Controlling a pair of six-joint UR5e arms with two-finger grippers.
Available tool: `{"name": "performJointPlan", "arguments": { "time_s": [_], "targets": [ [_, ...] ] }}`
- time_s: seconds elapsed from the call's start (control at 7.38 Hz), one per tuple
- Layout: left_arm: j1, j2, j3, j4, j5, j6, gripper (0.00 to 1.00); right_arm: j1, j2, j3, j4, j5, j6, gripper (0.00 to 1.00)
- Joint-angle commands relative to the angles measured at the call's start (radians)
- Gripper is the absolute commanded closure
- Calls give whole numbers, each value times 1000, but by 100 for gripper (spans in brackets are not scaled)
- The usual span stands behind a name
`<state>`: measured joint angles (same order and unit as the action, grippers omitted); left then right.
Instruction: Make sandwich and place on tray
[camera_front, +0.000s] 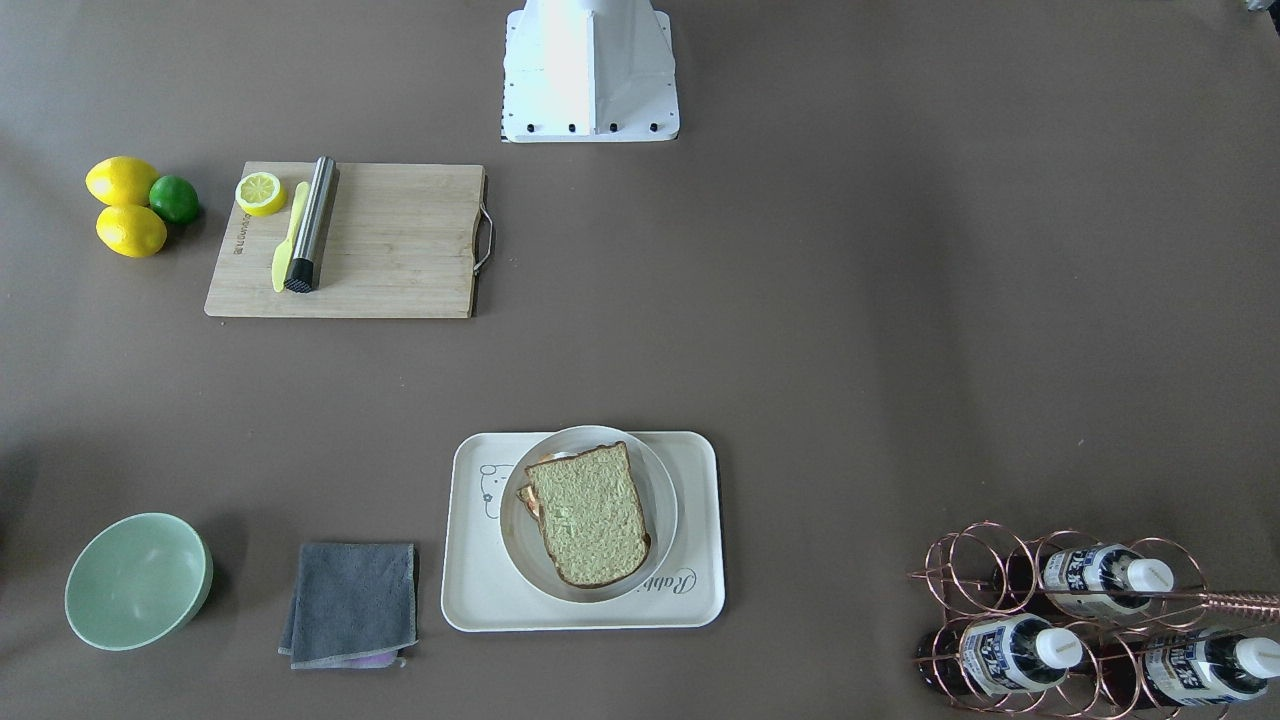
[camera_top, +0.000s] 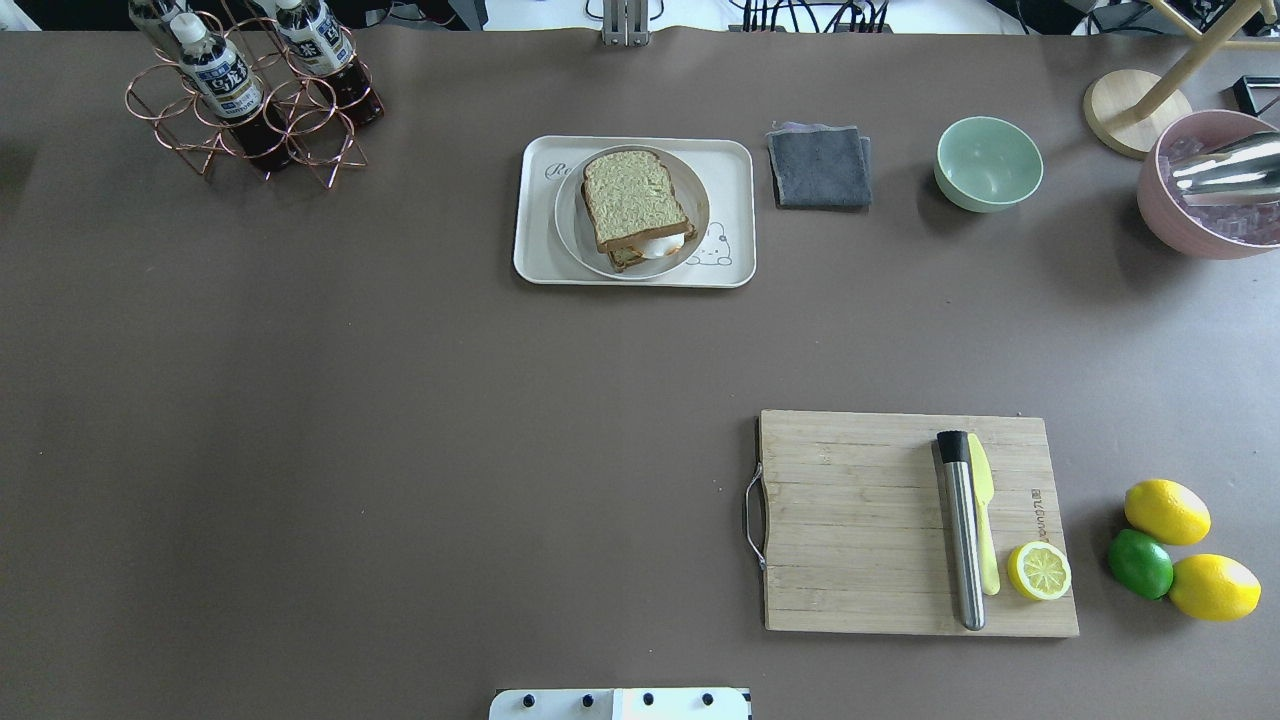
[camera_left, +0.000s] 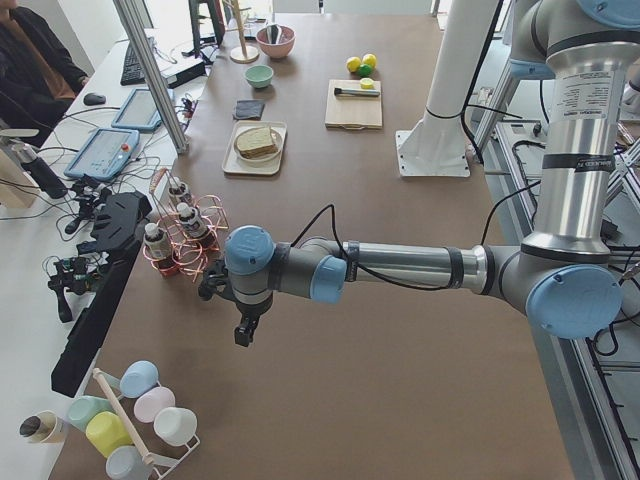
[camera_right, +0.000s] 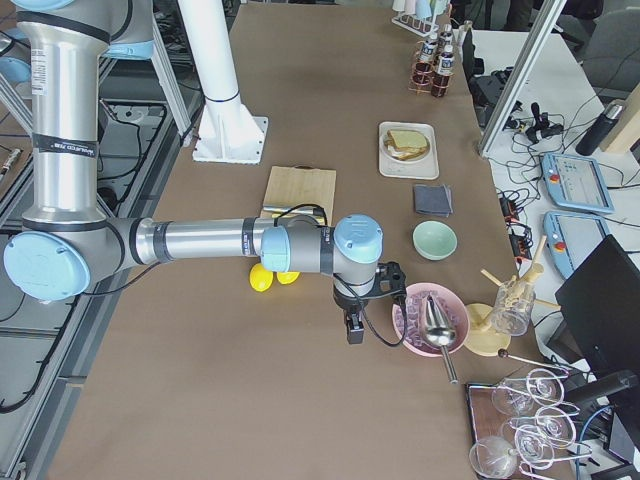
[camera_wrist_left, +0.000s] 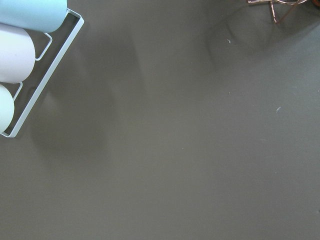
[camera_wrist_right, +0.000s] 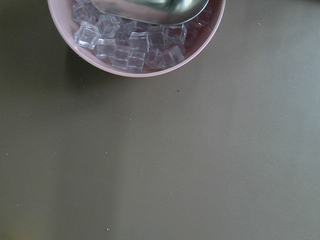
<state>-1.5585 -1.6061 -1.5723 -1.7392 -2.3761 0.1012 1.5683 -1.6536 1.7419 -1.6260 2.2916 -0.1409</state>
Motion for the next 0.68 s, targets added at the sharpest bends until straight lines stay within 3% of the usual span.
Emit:
{"name": "performJointPlan", "arguments": {
  "time_s": [0.0, 0.54],
  "targets": [
    [0, 0, 2, 0, 0, 0, 2, 1, 0, -2, 0, -1, 0, 0],
    [0, 0, 9, -2, 0, 0, 2, 1, 0, -1, 0, -1, 0, 0]
  ]
}}
